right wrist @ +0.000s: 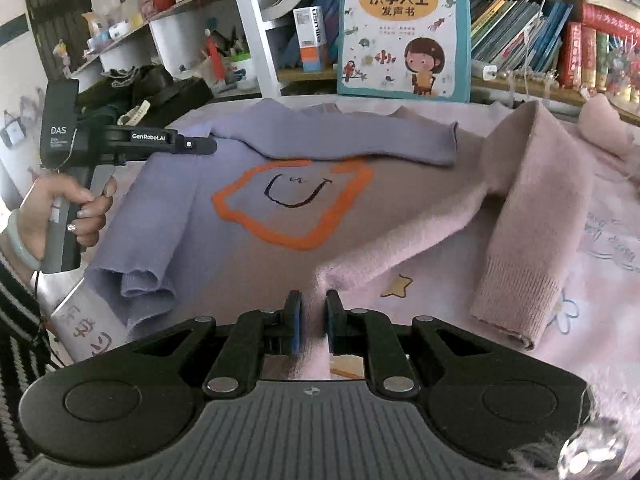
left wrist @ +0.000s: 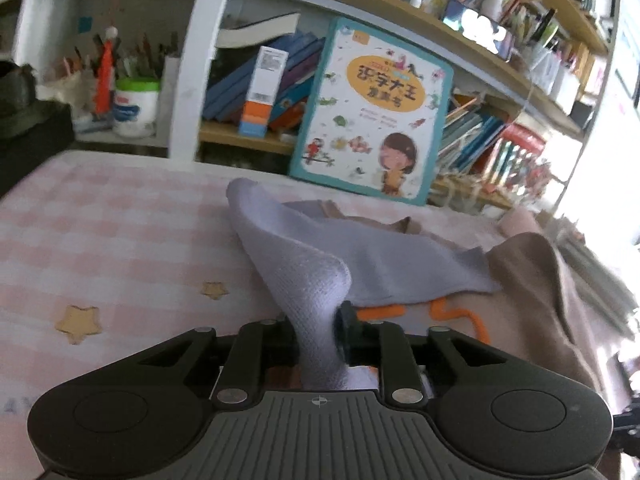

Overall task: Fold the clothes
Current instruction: 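Lower the sweater flat onto the table and open the right gripper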

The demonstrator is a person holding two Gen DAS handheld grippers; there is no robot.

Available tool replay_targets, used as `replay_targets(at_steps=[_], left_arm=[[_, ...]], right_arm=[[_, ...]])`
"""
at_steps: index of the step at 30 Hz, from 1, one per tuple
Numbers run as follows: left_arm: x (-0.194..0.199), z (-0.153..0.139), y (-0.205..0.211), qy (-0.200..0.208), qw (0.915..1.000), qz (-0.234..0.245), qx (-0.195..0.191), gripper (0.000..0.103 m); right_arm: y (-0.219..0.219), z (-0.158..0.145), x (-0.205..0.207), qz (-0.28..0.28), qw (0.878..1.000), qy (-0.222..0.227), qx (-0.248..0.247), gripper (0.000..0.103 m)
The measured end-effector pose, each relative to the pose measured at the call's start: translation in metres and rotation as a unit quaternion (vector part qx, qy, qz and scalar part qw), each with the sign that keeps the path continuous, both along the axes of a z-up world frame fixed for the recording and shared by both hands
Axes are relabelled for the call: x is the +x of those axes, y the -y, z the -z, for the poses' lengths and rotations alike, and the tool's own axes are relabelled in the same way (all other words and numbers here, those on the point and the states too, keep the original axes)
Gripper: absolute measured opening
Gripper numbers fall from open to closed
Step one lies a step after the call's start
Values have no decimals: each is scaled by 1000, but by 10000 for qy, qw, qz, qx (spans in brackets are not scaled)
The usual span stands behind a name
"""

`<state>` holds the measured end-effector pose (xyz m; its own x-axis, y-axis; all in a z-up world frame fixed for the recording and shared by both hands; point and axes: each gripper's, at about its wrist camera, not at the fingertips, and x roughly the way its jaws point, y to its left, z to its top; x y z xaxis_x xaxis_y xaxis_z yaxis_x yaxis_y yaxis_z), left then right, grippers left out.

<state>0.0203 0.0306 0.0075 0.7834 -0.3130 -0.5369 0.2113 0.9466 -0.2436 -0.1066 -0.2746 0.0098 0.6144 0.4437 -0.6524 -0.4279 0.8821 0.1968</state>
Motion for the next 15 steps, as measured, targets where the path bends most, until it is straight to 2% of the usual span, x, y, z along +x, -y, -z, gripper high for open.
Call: replay_targets(at_steps=[1,5,6,8,11,13,15], left_arm=[[-2,0,-2,7,10000,-13,83,25],[-13,-1,-5,68,9978,-180,637,52],[-15,-2,-6,93,9969,-221,751,56],[-18,-3,-11,87,9958,-308,857,57],[-24,-6,-20,107,9952,-532,814,57],[-27,-10,-24,176,9945,-691,763,57],[-29,-15,-23,295,9946,-734,672,57]], right_arm=[[1,-4,1,-9,10000,55,22,16],[12,-22,6,-9,9991,426,-20,30],[15,-27,9,9,9984,558,-63,36],[20,-36,16,106,9955,910,-234,45],[23,-49,30,303,9874,1480,-462,45],[27,-53,41,355,9843,1701,-302,45],[26,-52,55,311,9845,1724,-93,45]])
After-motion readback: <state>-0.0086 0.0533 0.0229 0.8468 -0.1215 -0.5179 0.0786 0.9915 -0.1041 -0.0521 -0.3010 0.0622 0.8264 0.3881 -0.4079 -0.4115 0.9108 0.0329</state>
